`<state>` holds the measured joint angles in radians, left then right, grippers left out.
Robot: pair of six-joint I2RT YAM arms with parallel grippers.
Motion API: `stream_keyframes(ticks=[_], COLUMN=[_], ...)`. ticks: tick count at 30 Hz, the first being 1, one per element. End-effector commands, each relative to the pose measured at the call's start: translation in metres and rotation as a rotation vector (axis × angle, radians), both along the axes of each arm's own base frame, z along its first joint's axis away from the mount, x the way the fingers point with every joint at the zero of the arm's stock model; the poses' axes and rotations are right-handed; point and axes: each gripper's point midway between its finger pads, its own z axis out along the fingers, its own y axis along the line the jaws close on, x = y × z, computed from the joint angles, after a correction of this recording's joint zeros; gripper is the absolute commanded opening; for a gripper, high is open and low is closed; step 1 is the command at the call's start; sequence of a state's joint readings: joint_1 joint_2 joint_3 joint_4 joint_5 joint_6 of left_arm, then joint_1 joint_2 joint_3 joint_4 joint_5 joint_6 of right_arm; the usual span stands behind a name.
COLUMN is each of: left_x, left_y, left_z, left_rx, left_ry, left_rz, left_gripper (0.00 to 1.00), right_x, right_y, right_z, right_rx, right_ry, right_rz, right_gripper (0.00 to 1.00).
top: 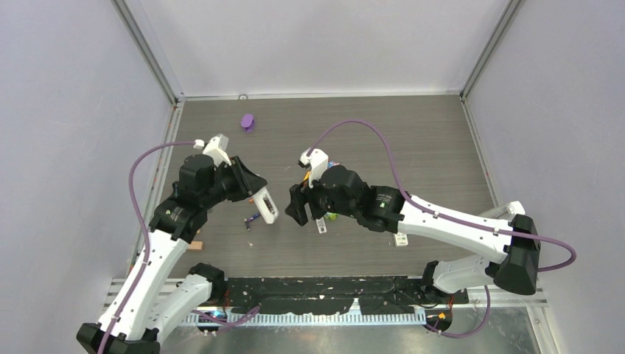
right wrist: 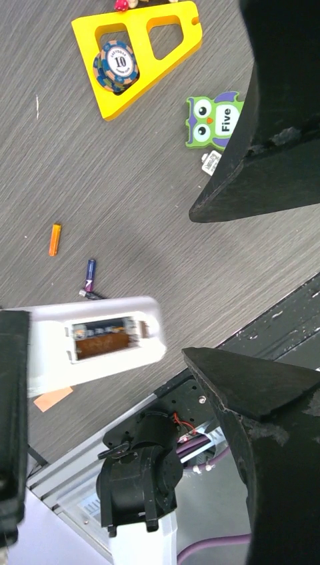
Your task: Load the batteries into the remote control
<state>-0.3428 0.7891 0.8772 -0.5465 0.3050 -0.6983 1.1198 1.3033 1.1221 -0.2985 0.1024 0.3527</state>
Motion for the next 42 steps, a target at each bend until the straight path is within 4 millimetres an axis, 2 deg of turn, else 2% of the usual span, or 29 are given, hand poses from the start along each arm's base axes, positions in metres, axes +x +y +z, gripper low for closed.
stream_keyframes(ticks=[1,4,5,8,11,12,14,15,16,19,24,29,34,39,42], left_x=[0.024,0.028,0.029,0.032,0.033,0.03,0.025,0.021,0.018,0.01,-0.017,-0.054,-0.085,-0.108,-0.11], left_y=[0.069,0.09,0.094,0.097,0.087,0.076,0.07,0.065,0.061,0.052,0.033,0.007,-0.012,-0.02,-0.02], left_z=[-0.015,-0.009,-0.004,0.013,0.031,0.04,0.049,0.053,0.056,0.064,0.078,0.089,0.102,0.107,0.109], left_rx=[0.265,0.324,0.328,0.342,0.394,0.41,0.468,0.488,0.501,0.513,0.478,0.365,0.237,0.182,0.186], left_ry=[-0.001,-0.027,-0.04,-0.105,-0.2,-0.248,-0.306,-0.343,-0.379,-0.474,-0.621,-0.738,-0.763,-0.802,-0.838], left_rz=[0.321,0.404,0.418,0.404,0.275,0.175,0.061,-0.003,-0.052,-0.146,-0.311,-0.502,-0.657,-0.787,-0.794], left_gripper=[0.0,0.0,0.0,0.0,0.0,0.0,0.0,0.0,0.0,0.0,0.0,0.0,0.0,0.0,0.0], right_x=[0.014,0.028,0.034,0.053,0.073,0.08,0.092,0.096,0.1,0.111,0.118,0.127,0.137,0.139,0.139], right_y=[0.014,0.019,0.023,0.039,0.063,0.065,0.075,0.08,0.082,0.094,0.108,0.109,0.112,0.114,0.11], right_z=[-0.004,-0.024,-0.036,-0.055,-0.074,-0.076,-0.093,-0.09,-0.1,-0.105,-0.129,-0.149,-0.151,-0.152,-0.156], right_rx=[0.037,-0.004,-0.036,-0.109,-0.167,-0.167,-0.172,-0.148,-0.139,-0.087,-0.089,-0.133,-0.15,-0.134,-0.148], right_ry=[-0.011,-0.014,-0.02,-0.05,-0.058,-0.055,-0.025,-0.012,0.028,0.069,0.121,0.174,0.213,0.235,0.241], right_rz=[0.01,-0.001,-0.002,0.007,0.045,0.043,0.048,0.051,0.052,0.055,0.064,-0.003,-0.081,-0.112,-0.132], right_gripper=[0.74,0.73,0.72,0.71,0.69,0.69,0.68,0.68,0.68,0.68,0.67,0.65,0.65,0.65,0.65])
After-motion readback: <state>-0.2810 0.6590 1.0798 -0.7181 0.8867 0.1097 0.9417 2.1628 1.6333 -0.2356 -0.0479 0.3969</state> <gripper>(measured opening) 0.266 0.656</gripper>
